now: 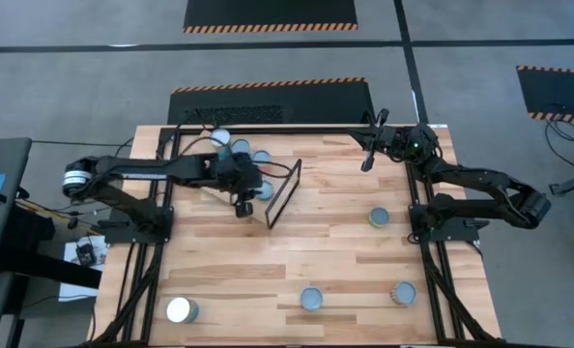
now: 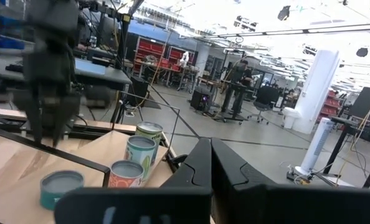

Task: Pick and place cans onto a shelf
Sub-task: Put the small canned pickles on the shelf

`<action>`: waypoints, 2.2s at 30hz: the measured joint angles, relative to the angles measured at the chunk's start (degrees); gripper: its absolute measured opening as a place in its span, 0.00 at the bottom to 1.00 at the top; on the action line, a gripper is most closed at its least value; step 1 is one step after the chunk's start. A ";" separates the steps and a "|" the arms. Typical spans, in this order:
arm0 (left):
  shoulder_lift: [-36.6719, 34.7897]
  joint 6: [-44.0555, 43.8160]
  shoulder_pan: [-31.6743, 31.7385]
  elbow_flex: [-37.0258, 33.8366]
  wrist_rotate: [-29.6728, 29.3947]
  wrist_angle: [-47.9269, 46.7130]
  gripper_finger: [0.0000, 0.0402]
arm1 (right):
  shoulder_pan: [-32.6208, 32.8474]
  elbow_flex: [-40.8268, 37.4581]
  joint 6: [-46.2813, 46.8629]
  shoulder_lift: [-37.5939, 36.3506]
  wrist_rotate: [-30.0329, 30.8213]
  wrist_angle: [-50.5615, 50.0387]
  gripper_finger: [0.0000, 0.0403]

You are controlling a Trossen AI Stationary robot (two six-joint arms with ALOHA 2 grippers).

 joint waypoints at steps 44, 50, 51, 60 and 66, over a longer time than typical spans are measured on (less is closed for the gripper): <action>0.05 -10.99 2.27 -21.88 -1.97 31.39 0.00 | 0.70 0.00 0.00 0.11 0.17 -0.04 0.02; 1.94 -9.95 3.21 -19.83 0.14 30.31 0.00 | 0.70 0.00 0.00 0.11 0.16 -0.02 0.02; 1.77 -9.80 3.21 -19.48 0.62 28.96 0.00 | 0.70 0.00 0.00 0.11 0.09 0.00 0.02; 1.42 -5.90 1.54 -11.64 -1.45 18.61 0.00 | 0.63 0.00 -0.22 0.93 0.15 0.21 0.02; 1.42 -5.88 1.49 -9.66 -0.25 13.40 0.00 | 0.63 0.00 -0.18 0.92 0.15 0.16 0.02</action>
